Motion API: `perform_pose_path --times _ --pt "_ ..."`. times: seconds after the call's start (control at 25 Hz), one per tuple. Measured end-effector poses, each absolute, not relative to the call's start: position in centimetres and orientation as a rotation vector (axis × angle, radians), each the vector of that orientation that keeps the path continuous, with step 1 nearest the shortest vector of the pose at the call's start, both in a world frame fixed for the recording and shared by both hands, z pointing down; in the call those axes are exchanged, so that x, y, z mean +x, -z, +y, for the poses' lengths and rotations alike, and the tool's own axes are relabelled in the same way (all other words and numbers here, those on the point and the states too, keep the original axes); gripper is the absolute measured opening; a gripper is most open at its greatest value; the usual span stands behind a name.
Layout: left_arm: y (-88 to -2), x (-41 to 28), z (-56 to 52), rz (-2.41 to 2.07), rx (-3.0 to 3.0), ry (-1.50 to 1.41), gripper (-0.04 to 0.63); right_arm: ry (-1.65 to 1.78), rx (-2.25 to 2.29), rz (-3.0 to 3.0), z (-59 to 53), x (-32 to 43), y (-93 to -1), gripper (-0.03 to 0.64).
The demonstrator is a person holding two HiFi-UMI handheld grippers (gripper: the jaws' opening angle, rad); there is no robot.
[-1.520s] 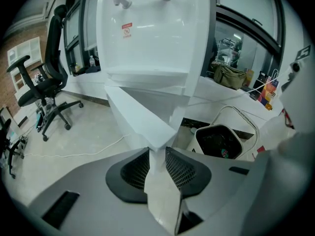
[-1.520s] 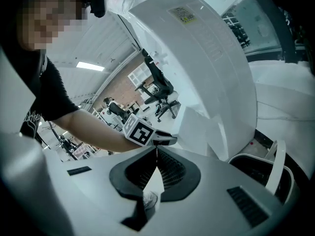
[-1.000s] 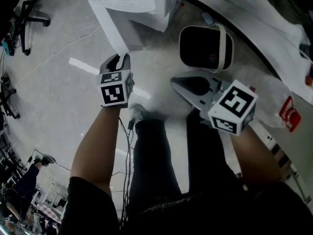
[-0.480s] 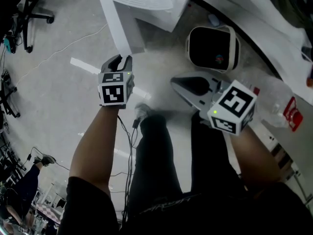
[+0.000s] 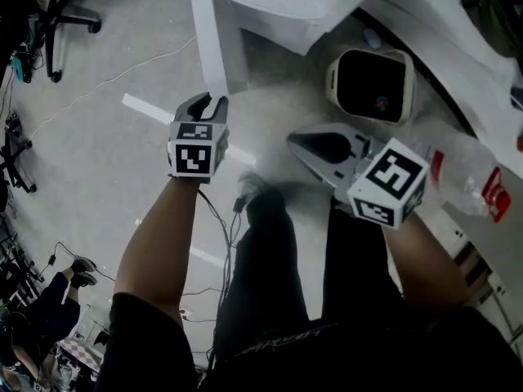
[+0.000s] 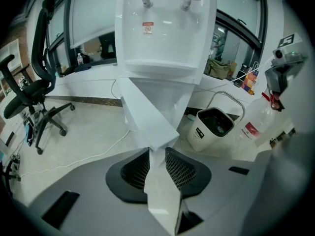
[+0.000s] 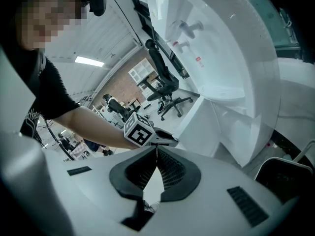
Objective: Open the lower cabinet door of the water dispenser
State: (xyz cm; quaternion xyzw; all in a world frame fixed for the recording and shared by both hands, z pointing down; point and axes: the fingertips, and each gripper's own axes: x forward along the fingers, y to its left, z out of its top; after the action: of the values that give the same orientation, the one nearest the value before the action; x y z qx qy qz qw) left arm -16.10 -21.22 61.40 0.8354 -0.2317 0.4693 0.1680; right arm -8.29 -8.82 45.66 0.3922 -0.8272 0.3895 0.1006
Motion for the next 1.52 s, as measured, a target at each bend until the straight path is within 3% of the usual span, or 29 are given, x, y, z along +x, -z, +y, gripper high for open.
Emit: perform_pose_path --times 1.52 --pt "-61.5 -23.4 -27.1 -0.376 2.488 -1.454 0.101 -1.136 1.223 -2.430 -15.9 -15.1 -46.2 0.014"
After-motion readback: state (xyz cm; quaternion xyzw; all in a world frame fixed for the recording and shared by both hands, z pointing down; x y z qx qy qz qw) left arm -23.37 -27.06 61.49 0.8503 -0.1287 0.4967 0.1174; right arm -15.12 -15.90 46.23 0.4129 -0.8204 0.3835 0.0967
